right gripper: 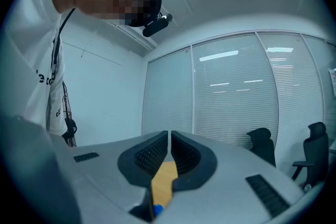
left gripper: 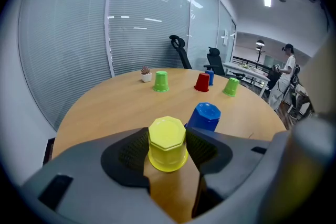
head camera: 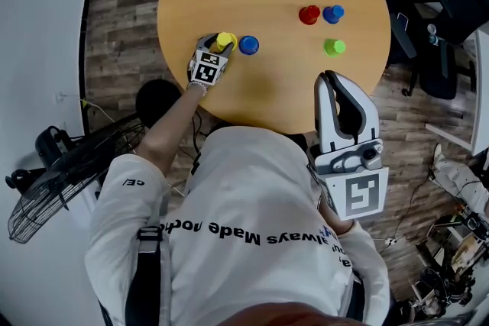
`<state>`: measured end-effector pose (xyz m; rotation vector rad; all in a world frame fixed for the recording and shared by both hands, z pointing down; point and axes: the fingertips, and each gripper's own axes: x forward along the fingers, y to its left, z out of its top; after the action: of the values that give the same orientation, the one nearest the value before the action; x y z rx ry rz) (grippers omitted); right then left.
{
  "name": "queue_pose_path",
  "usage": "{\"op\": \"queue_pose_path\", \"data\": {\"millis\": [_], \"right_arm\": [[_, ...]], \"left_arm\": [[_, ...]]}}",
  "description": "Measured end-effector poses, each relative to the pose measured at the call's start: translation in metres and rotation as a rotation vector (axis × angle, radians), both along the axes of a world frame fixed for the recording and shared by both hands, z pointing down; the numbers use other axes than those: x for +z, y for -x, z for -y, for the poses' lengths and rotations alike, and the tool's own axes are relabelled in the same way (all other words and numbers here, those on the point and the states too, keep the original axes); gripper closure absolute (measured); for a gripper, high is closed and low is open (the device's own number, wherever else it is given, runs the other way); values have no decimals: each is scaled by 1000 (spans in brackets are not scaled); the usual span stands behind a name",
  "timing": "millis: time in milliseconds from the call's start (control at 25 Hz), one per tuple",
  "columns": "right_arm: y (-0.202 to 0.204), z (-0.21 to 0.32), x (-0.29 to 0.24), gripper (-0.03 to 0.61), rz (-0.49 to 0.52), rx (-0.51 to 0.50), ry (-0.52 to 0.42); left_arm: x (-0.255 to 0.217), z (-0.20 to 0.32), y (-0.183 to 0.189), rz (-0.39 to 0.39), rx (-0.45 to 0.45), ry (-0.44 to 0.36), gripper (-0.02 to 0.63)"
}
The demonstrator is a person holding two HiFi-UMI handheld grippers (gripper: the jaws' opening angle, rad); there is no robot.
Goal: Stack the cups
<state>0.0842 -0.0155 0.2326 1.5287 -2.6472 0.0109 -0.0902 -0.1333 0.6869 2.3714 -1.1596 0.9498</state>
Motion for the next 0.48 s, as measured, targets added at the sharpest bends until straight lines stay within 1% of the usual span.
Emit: {"op": "queue_pose_path", "data": {"millis": [320, 480], "right_arm": [[-1, -1, -3, 535, 14, 12, -8], [-5, -2, -4, 535, 15, 16, -10]], "left_arm": [[5, -3, 0, 10, 9, -3, 373], [6, -7, 0, 2, -8, 10, 347]]}}
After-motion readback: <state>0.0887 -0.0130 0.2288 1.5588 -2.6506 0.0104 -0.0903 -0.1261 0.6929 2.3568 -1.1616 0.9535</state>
